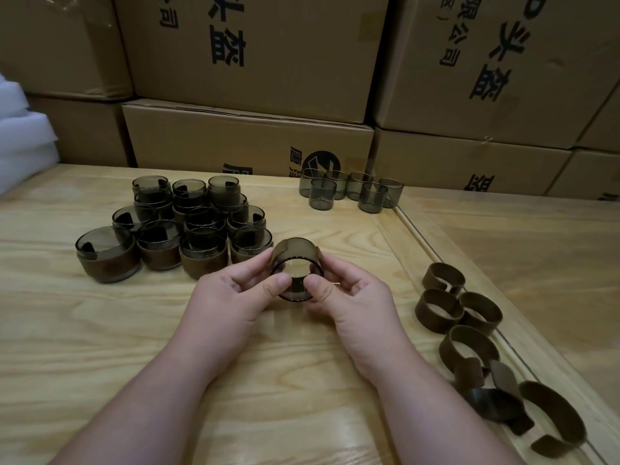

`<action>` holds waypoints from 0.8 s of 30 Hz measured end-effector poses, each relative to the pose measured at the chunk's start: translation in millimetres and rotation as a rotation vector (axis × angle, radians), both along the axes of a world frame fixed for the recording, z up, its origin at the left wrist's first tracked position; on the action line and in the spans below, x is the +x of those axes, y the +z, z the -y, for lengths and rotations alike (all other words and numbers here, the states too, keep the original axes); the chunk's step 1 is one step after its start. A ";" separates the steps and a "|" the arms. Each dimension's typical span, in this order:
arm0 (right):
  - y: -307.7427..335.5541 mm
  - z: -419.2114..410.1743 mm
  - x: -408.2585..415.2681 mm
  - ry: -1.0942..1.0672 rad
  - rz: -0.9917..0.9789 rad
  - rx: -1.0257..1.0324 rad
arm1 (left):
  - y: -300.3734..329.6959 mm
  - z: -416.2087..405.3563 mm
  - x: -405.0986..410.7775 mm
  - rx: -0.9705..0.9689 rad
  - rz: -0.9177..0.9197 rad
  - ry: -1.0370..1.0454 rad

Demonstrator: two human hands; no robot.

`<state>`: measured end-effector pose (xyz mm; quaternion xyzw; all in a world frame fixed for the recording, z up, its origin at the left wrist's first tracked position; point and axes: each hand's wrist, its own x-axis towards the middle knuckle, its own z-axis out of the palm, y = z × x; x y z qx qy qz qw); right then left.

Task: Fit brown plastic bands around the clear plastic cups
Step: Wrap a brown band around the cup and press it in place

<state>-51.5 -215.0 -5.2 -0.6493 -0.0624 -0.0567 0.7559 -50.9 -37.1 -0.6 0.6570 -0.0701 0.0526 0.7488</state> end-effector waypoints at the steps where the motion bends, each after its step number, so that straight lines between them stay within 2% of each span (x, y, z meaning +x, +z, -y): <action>1: -1.3 -0.4 0.6 -0.016 0.007 -0.026 | 0.0 1.1 -0.1 0.030 0.011 0.016; 9: -3.8 -4.5 1.4 -0.064 0.023 -0.181 | -5.1 0.1 1.6 0.190 0.068 0.100; 24: -4.4 -7.8 1.4 -0.170 -0.008 -0.216 | -4.0 0.6 0.5 0.312 0.103 0.183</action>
